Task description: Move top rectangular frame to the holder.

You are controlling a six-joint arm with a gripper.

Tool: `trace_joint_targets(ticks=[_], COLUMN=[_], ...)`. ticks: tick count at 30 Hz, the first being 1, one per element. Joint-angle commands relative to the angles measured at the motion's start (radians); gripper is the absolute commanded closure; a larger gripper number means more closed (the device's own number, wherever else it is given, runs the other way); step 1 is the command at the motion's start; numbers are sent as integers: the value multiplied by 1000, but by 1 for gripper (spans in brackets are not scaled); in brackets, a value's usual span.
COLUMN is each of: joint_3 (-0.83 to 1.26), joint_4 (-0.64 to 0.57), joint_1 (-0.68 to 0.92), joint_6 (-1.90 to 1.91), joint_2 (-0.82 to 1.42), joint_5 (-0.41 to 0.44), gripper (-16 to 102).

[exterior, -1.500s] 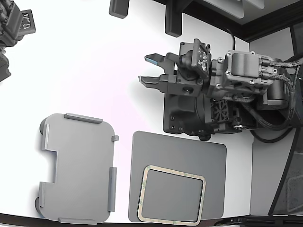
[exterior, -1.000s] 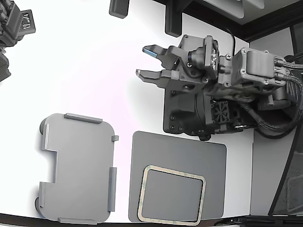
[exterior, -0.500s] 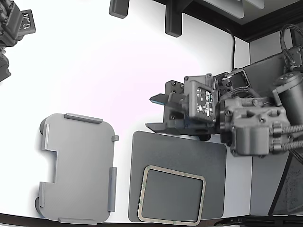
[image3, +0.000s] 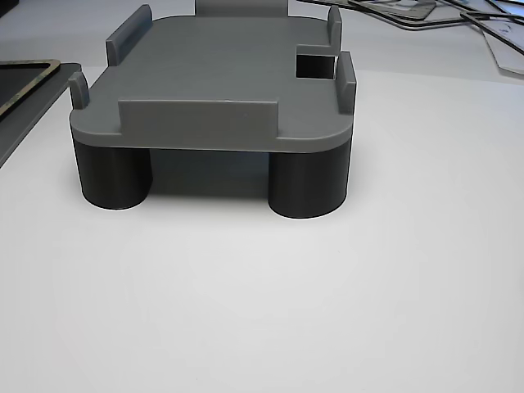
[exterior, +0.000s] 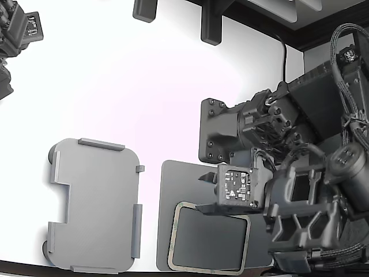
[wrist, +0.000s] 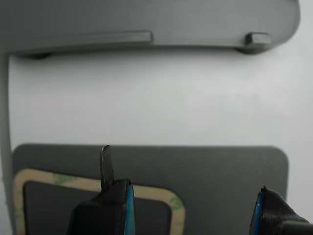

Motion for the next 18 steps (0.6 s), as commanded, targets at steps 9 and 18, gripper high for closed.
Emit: trace_joint_targets(ticks=[9,18], joint_3=[40,137], joint_4=[-5,-114], joint_1=[75,207], joint_6=[164,311], joint_2=[-41,-123], joint_5=[-120,-127], gripper=[-14,-13])
